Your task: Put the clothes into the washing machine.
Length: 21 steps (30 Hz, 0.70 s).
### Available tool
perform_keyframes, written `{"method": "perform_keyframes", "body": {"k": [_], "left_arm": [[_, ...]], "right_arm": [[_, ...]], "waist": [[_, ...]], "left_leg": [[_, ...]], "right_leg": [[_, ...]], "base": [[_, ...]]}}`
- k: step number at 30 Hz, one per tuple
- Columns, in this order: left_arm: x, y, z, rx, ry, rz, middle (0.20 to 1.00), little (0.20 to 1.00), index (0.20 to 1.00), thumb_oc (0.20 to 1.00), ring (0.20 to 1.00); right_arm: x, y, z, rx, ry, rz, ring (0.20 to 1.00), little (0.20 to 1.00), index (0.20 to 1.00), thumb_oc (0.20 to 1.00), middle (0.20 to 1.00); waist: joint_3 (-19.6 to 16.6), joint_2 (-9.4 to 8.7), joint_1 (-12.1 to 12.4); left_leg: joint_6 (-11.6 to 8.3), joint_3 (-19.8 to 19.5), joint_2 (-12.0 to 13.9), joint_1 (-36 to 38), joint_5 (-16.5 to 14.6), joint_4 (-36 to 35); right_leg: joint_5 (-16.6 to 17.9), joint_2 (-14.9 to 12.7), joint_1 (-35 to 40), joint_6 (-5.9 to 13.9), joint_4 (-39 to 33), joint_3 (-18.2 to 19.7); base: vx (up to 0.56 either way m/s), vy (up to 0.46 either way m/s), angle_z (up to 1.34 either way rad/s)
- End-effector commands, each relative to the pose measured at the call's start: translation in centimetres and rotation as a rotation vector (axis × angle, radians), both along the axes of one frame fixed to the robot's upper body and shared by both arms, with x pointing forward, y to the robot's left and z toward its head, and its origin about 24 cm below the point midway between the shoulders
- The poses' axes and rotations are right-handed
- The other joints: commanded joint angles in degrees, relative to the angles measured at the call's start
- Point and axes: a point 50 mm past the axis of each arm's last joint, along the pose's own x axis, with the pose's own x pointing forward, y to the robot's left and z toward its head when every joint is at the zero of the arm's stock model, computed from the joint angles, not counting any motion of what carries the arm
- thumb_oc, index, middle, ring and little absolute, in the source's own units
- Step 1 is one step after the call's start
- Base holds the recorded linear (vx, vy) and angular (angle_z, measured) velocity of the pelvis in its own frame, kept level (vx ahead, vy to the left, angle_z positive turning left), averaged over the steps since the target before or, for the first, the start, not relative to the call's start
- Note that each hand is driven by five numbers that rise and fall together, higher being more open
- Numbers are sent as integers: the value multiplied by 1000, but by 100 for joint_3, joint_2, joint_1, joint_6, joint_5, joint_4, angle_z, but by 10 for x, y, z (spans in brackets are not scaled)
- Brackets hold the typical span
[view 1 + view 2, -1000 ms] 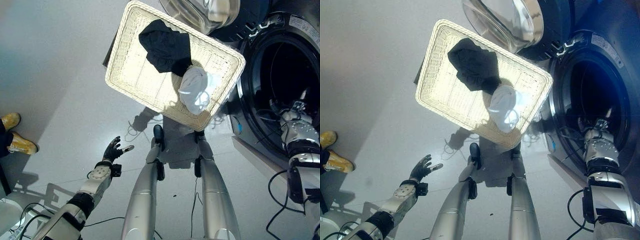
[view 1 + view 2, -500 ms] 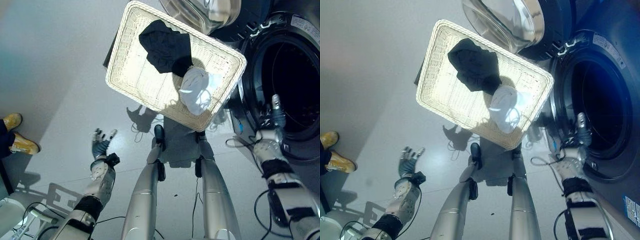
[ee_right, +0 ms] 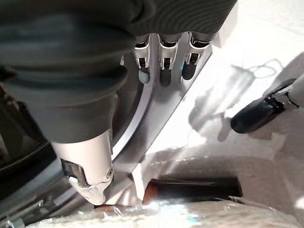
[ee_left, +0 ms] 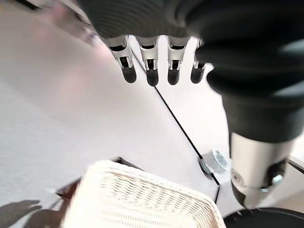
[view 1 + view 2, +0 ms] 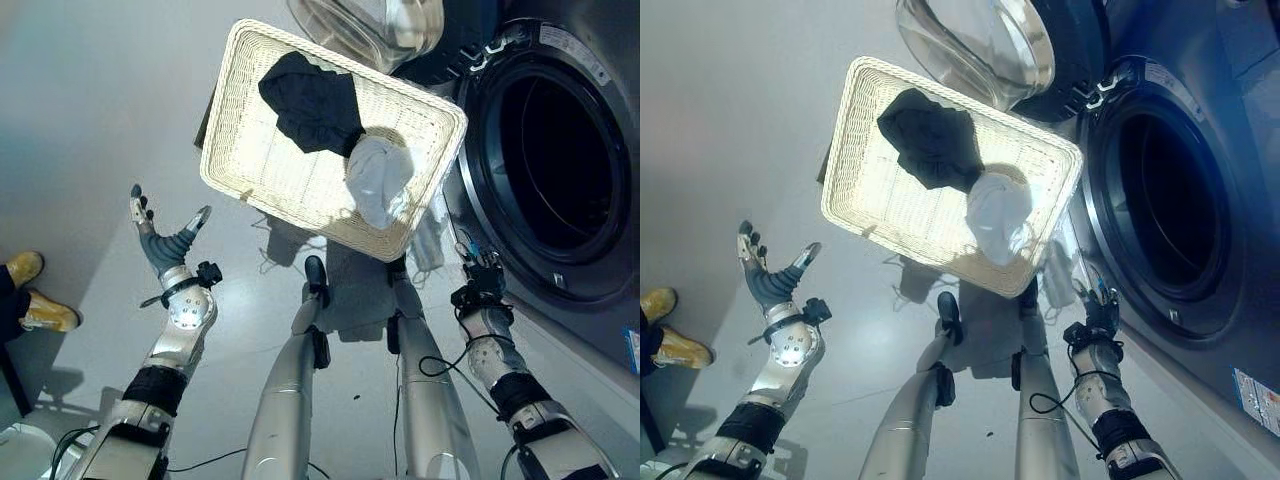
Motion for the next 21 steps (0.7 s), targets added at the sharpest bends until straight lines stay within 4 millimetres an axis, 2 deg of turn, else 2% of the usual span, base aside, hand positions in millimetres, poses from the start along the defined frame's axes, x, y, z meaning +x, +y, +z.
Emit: {"method": "perform_keyframes", "body": {"k": [1,4,7,9,14,15,16,21], "left_arm": [[6,3,10,164,74,-44,1000,1000,1000,1000,1000],[23,-2,17,267,195,-113,1000,1000,1000,1000,1000],[30,-3,22,313,230,-127,1000,1000,1000,1000,1000],[47,-3,39,392,290,-139,1000,1000,1000,1000,1000],[65,-6,53,433,347,-113,1000,1000,1000,1000,1000],[70,-8,57,446,359,-102,1000,1000,1000,1000,1000],[73,-9,56,458,384,-94,1000,1000,1000,1000,1000],[85,-6,75,466,420,-18,1000,1000,1000,1000,1000]], "right_arm": [[-9,4,4,-108,-20,34,1000,1000,1000,1000,1000],[-9,9,1,-174,8,85,1000,1000,1000,1000,1000],[-9,9,0,-182,21,101,1000,1000,1000,1000,1000],[-9,7,-4,-203,43,139,1000,1000,1000,1000,1000],[-9,8,-9,-214,68,176,1000,1000,1000,1000,1000],[-8,10,-10,-213,74,185,1000,1000,1000,1000,1000],[-10,11,-15,-209,94,194,1000,1000,1000,1000,1000],[-10,20,-18,-214,116,241,1000,1000,1000,1000,1000]], "waist": [[-87,240,-27],[-87,198,-144],[-87,168,-198],[-87,100,-354],[-87,-6,-535],[-87,-41,-580],[-87,-54,-608],[-87,-211,-803]], "left_leg": [[-178,205,-255,-45,-116,112],[-171,301,-241,-50,-148,177],[-163,349,-231,-53,-169,214],[-146,479,-204,-86,-232,325],[-124,591,-175,-164,-337,512],[-122,613,-168,-194,-374,580],[-158,553,-156,-60,-584,680],[-135,643,-128,-243,-803,1091]], "right_leg": [[-768,381,93,60,531,-364],[-712,376,86,83,490,-311],[-685,378,87,89,467,-287],[-630,390,33,106,450,-211],[-582,402,-63,127,479,-118],[-574,411,-101,127,500,-85],[-739,426,34,161,550,-60],[-689,451,-142,153,626,59]], "base": [[18,89,0],[22,84,-3],[23,61,-2],[44,96,-8],[35,43,-6],[105,44,-7],[109,44,-9],[65,25,-8]]}}
